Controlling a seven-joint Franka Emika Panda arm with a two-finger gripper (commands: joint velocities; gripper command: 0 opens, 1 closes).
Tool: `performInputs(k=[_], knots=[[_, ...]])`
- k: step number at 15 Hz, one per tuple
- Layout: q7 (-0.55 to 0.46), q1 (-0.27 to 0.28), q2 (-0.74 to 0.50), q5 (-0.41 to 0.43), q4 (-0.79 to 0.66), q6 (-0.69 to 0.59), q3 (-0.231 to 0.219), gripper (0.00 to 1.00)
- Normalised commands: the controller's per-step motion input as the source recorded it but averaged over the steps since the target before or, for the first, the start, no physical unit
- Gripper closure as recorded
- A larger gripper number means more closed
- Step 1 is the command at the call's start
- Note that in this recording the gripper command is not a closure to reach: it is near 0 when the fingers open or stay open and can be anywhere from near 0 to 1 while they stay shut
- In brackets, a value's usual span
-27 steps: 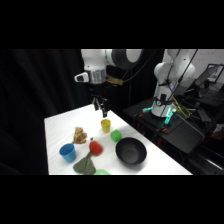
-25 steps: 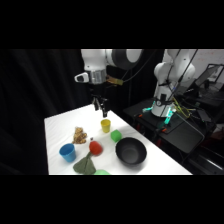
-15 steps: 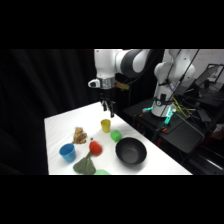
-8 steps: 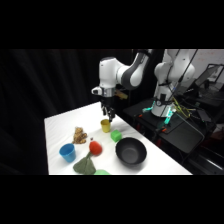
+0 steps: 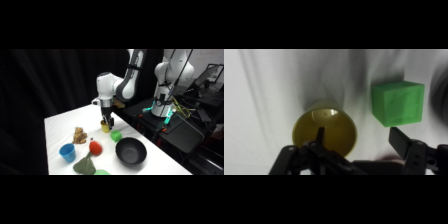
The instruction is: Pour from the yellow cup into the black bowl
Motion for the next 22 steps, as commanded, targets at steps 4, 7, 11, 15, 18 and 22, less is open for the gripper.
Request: performInputs(k=[4, 7, 11, 15, 18, 22], knots=[[-0.26, -0.191, 0.1, 0.142, 0.16, 0.03, 0.122, 1.0], [-0.2, -0.134, 0.02, 0.107, 0.12, -0.01, 0.082, 1.0], [0.09, 0.046, -0.1, -0.108, 0.11, -0.21, -0.093, 0.08], [0.27, 0.178, -0.55, -0.294, -0.02, -0.46, -0.191, 0.12], [0.32, 0.219, -0.59, -0.249, -0.01, -0.46, -0.081, 0.15], [0.27, 0.241, -0.34, -0.064, 0.05, -0.32, 0.102, 0.15]])
